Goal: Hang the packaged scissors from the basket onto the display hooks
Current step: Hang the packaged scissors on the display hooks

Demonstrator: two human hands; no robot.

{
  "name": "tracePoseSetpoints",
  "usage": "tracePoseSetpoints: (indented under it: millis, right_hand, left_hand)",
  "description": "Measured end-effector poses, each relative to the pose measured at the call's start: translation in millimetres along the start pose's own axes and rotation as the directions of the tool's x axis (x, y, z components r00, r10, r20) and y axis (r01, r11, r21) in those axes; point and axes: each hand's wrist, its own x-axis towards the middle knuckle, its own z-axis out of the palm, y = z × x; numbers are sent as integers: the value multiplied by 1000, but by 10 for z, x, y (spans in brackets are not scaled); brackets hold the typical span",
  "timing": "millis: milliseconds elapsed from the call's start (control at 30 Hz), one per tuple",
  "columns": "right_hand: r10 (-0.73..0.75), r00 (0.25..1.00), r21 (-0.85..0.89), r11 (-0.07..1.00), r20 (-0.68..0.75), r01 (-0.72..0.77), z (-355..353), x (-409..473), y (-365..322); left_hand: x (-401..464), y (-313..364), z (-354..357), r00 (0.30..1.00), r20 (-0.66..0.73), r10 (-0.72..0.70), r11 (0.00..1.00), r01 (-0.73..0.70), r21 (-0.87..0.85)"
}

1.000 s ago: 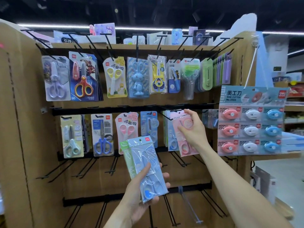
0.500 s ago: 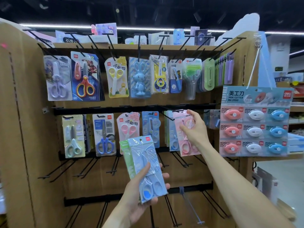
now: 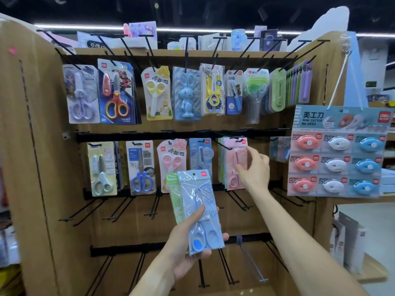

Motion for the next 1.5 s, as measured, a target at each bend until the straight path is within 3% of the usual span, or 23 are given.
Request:
tracePoseSetpoints:
  millis: [67, 133, 200, 300, 500, 600, 833, 1333, 1500]
  right_hand:
    - [28, 999, 249, 968, 21, -32, -59, -479, -56]
    - [71, 970, 470, 865, 231, -175, -78, -927, -169]
    - [70, 935, 535, 804, 349, -260, -62, -1151, -206]
    - [106, 915, 635, 689, 389, -349, -79, -1180, -144]
    - [187, 935, 700, 623, 300, -350, -174, -965, 155]
    - [166, 968, 683, 686, 189, -251, -305, -631, 187]
    - [-120, 991, 511, 857, 67, 69, -277, 60, 113]
    - [-28, 991, 445, 895, 127, -32, -111, 430, 110]
    - [13, 978, 242, 968, 206, -64, 34, 588, 59]
  left_hand:
    - [2, -14, 2, 1000, -20, -6, 999, 7, 40]
    - [-3, -13, 53, 999, -38, -2, 996, 6, 86]
    - [-8, -29, 110, 998, -52, -16, 993, 22, 118]
    - [-1, -68, 156, 997, -56, -54, 995, 58, 84]
    - [-45, -63, 218, 996, -52, -69, 997, 71, 38]
    - [-41, -53, 216, 996, -37, -82, 996, 83, 31]
    - [-8, -56, 235, 997, -29, -77, 997, 77, -16]
    - [-36, -5, 237, 998, 3, -63, 998, 63, -10]
    - [-8, 2, 195, 998, -9, -65, 998, 65, 16]
